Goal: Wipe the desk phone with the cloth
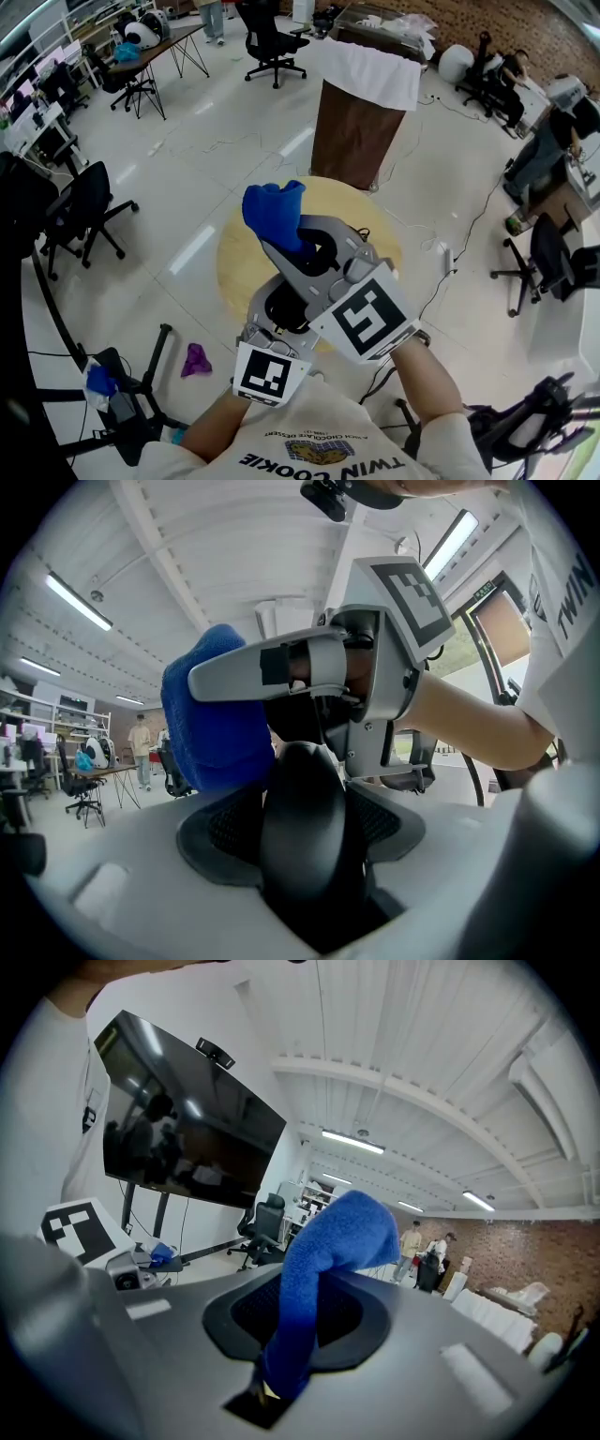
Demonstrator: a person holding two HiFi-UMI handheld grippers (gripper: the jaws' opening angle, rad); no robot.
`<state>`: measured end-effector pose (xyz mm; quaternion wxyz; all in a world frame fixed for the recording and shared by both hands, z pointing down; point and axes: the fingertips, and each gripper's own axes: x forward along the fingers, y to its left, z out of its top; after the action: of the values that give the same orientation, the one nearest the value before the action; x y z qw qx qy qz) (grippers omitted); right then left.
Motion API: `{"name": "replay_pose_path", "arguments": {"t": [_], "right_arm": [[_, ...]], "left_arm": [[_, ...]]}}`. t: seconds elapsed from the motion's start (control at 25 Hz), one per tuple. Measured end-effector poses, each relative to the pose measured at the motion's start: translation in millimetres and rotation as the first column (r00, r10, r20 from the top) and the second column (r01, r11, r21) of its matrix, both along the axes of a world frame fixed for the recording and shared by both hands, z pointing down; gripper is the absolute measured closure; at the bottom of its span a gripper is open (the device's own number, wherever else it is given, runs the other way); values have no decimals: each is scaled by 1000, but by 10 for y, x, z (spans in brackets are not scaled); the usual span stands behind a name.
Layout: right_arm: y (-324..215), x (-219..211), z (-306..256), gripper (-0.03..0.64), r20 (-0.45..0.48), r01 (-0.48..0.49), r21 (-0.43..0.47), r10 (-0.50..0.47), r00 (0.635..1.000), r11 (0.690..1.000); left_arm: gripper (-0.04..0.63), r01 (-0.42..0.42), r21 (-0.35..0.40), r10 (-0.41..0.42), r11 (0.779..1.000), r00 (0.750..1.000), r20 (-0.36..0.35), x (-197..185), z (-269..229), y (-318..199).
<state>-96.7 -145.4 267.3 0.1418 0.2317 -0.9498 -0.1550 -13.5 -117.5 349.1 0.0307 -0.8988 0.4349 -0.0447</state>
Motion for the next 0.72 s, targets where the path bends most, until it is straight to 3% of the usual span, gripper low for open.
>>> {"name": "replay_pose_path", "arguments": {"t": [0.36, 0.52, 0.72], "right_arm": [[-102, 128, 0, 557, 59, -53, 0, 53, 997, 999], [-164, 283, 9, 557, 115, -119, 7, 118, 986, 993], [-171, 542, 109, 557, 189, -171, -7, 169, 967, 985]], "left_arm": [[325, -8, -61, 7, 998, 1000, -14, -20, 208, -66], [325, 3, -139, -6, 990, 1000, -22, -92, 512, -160], [325, 28, -259, -38, 965, 999, -31, -165, 967, -323]]}}
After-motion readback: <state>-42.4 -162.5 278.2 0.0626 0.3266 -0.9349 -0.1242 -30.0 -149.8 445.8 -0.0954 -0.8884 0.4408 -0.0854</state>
